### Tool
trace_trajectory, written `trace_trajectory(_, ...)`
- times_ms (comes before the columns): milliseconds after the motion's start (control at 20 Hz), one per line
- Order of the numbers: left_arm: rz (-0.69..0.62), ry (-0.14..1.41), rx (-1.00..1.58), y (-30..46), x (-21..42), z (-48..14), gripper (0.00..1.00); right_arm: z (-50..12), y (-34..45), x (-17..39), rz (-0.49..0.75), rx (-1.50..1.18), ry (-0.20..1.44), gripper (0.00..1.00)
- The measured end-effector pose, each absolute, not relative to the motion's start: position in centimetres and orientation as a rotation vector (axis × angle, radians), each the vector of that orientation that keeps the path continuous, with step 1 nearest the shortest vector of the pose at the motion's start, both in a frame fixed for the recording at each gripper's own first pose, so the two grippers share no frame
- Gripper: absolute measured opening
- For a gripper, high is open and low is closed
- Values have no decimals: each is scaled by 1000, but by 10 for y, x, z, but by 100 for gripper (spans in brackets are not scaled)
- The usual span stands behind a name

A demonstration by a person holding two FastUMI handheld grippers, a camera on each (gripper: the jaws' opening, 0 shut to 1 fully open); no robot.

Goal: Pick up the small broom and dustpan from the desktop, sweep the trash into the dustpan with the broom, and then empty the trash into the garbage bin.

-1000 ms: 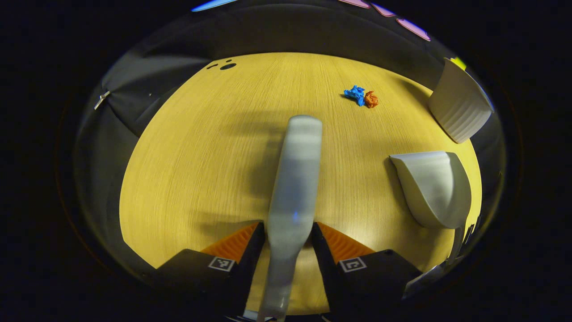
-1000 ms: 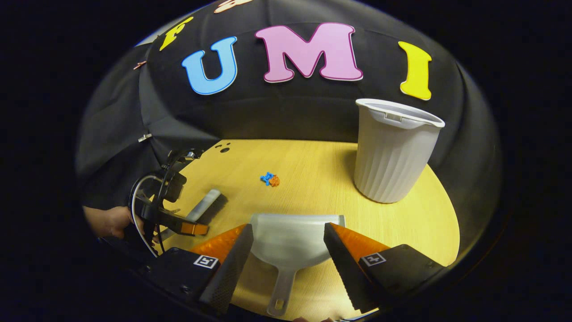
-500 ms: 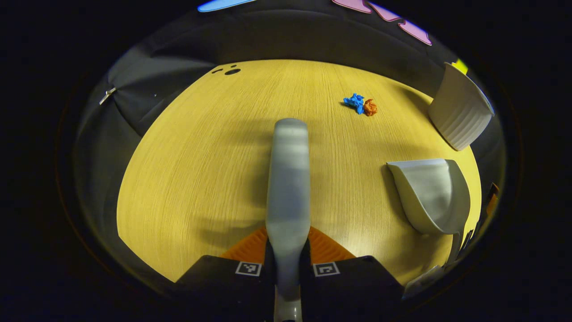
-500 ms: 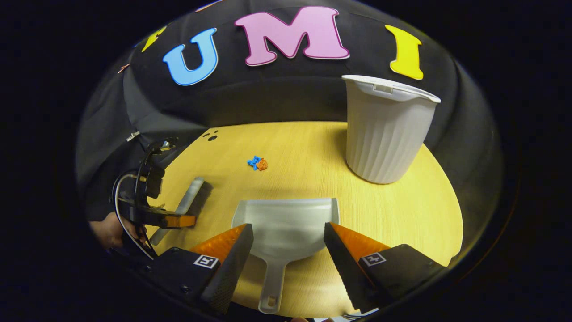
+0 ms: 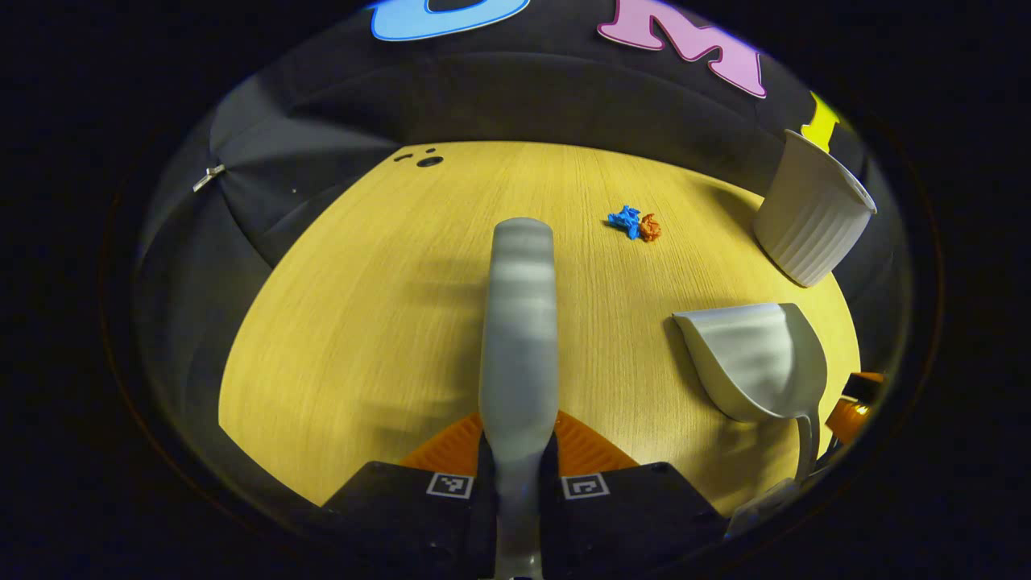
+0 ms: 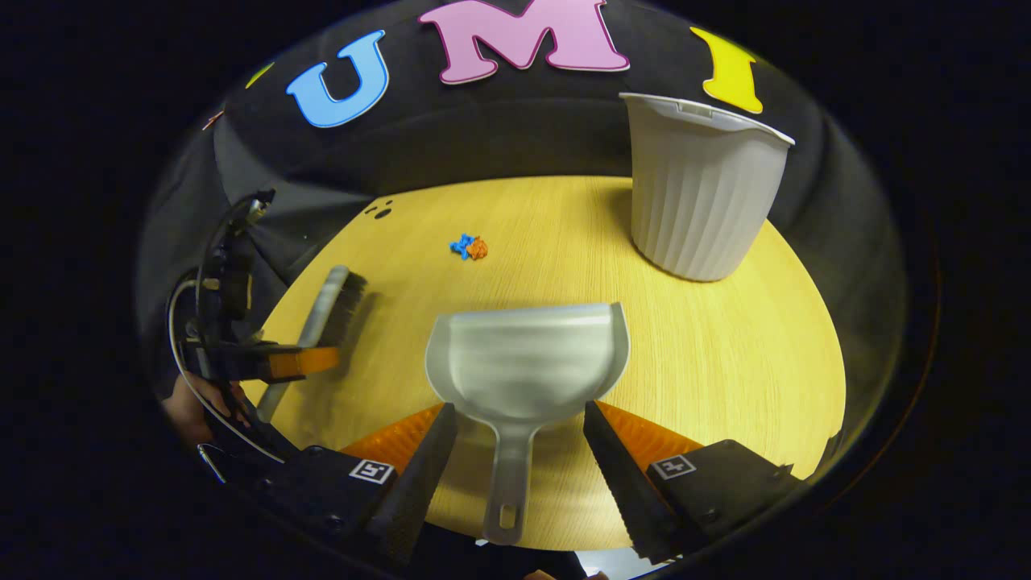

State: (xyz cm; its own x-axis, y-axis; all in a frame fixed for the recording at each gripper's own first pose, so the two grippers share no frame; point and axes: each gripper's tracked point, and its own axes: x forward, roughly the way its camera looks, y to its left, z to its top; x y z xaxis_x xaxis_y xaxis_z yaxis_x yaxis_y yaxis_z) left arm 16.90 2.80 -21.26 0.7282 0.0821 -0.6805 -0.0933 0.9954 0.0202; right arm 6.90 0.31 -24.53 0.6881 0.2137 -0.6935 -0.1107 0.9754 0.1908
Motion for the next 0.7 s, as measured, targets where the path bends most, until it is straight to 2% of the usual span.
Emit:
trace_trajectory(500,109,734,0,23,154,-202,26,-321,-2,58,104,70,1010,99)
trace_trajectory(700,117,734,4,26,148,-201,26,-327,-2,79,71,15,987,99)
